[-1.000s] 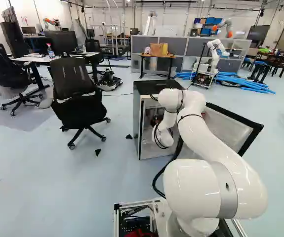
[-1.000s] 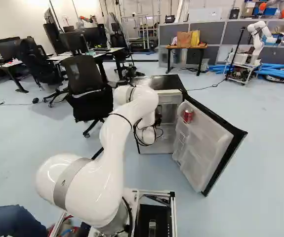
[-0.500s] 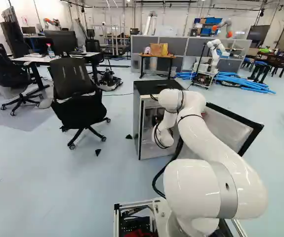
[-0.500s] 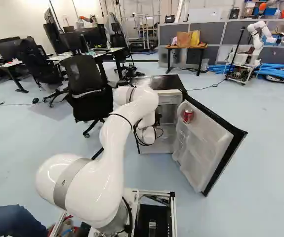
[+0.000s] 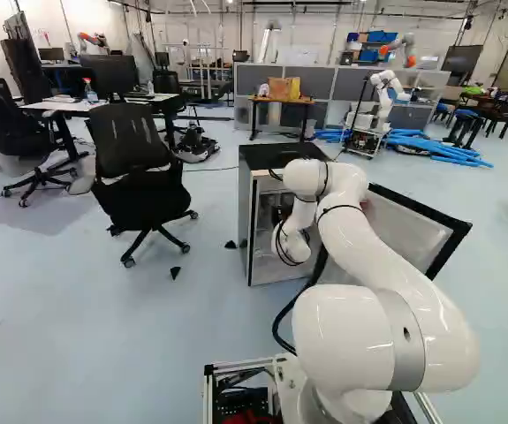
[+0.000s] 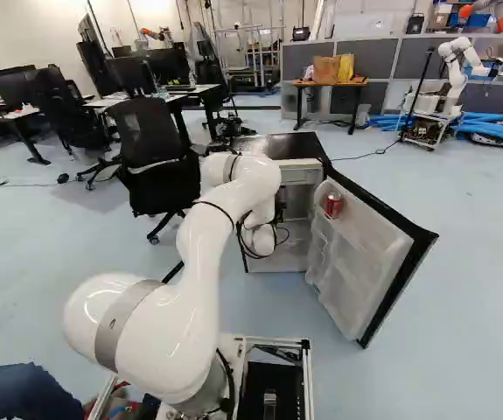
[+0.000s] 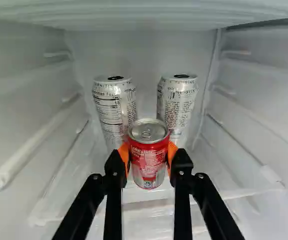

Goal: Grab a drink from the fridge

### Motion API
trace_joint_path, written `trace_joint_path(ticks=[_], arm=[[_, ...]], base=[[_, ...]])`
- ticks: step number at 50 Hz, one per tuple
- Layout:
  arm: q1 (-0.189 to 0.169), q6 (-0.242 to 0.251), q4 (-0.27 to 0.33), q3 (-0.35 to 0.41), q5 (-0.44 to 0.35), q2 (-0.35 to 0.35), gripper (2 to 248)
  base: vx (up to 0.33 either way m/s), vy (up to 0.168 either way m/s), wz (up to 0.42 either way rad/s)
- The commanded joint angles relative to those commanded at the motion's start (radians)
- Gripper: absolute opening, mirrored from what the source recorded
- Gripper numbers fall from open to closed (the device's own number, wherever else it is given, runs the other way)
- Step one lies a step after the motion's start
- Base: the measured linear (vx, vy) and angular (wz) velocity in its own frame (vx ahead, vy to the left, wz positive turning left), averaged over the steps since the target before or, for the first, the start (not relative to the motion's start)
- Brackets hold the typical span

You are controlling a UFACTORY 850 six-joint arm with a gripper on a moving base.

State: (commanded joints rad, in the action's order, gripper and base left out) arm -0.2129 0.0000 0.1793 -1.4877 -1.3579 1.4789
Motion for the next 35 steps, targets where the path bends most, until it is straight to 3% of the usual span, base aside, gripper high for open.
trace_joint_path(ticks=[35], arm=[[-0.004, 0.000, 0.000, 0.077, 0.000, -0.049, 95]], base=[[0.000, 0.000, 0.000]])
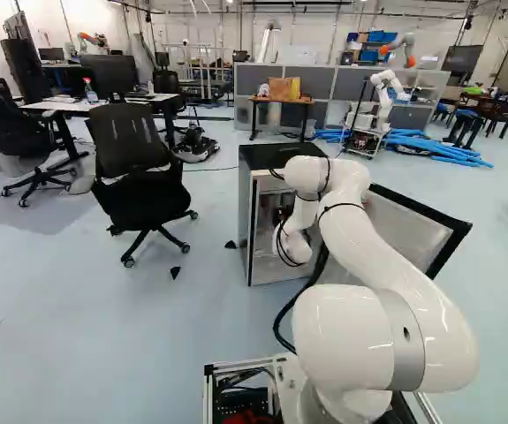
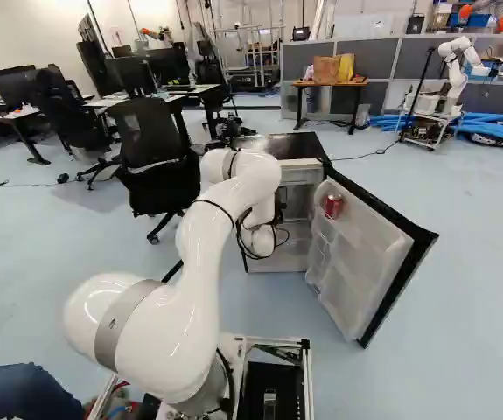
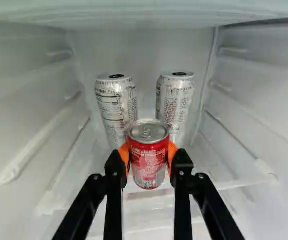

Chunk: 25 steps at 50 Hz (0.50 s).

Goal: Grab a drink from the fridge

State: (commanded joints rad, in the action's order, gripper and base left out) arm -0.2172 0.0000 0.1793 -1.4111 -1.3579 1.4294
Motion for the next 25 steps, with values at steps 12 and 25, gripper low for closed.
trace_joint_path(ticks=[12, 25], arm=[[-0.002, 0.000, 0.000, 0.055, 0.000, -0.050, 95], [-0.004, 0.000, 0.000, 0.117, 0.000, -0.108, 95]], base=[[0.000, 0.000, 0.000], [0.000, 0.000, 0.000]])
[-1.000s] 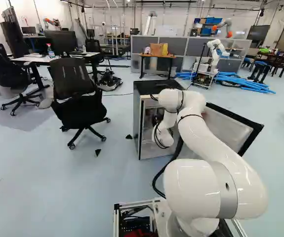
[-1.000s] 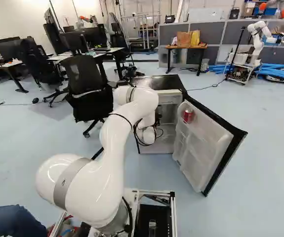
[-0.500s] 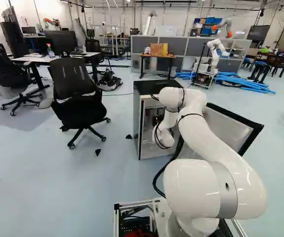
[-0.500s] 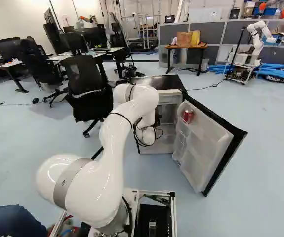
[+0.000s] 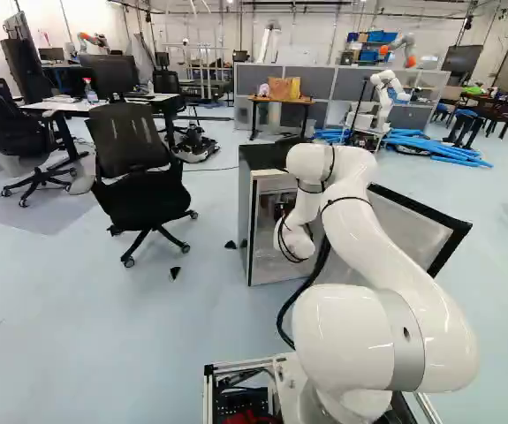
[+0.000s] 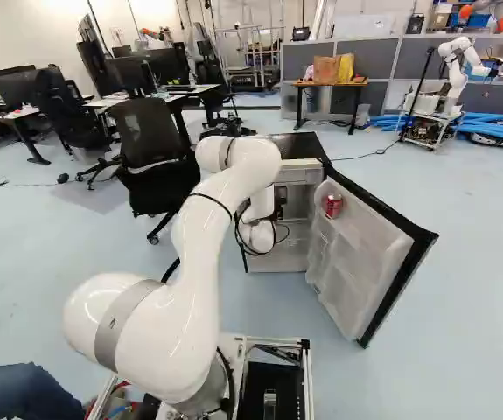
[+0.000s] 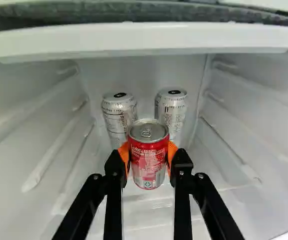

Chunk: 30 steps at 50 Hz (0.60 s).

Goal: Grab a drink from the fridge

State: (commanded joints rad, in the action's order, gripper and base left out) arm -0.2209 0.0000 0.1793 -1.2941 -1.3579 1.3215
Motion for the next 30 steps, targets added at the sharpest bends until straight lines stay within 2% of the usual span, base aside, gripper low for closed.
trace_joint_path(ticks=[30], arm=[[-0.004, 0.000, 0.000, 0.201, 0.000, -0.166, 95]], base=[[0.000, 0.000, 0.000]])
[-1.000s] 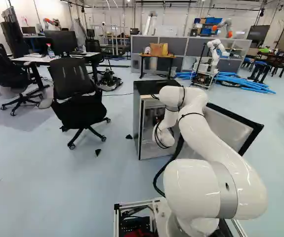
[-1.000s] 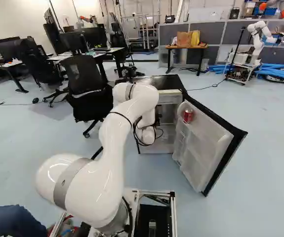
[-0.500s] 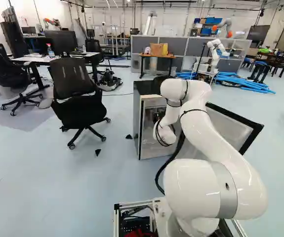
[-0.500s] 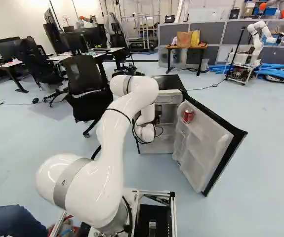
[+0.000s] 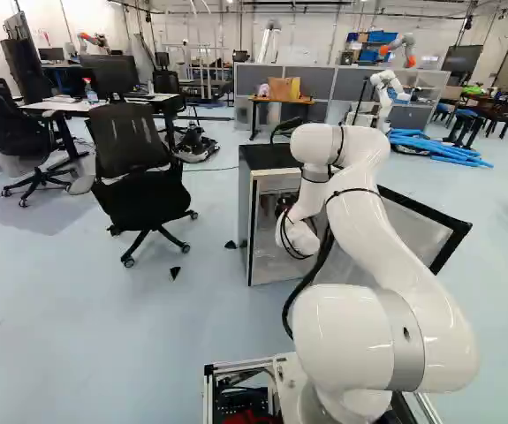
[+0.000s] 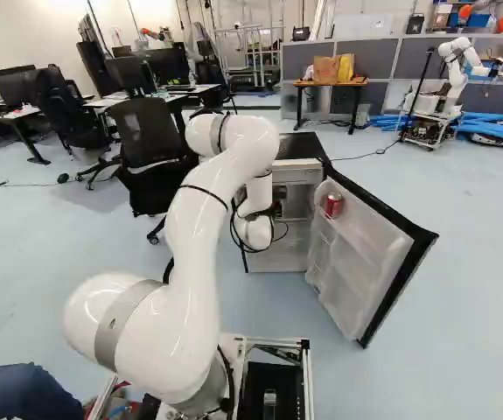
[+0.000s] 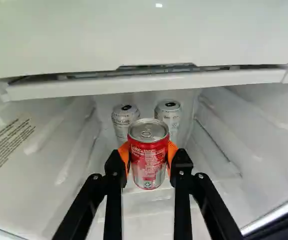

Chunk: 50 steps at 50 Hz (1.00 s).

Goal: Grab a drink from the fridge

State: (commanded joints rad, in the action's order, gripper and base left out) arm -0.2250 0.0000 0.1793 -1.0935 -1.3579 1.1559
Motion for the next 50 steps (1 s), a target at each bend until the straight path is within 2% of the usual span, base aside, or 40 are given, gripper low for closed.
trace_joint_path(ticks=[50], arm=[[-0.006, 0.000, 0.000, 0.386, 0.000, -0.318, 95]], base=[[0.000, 0.000, 0.000]])
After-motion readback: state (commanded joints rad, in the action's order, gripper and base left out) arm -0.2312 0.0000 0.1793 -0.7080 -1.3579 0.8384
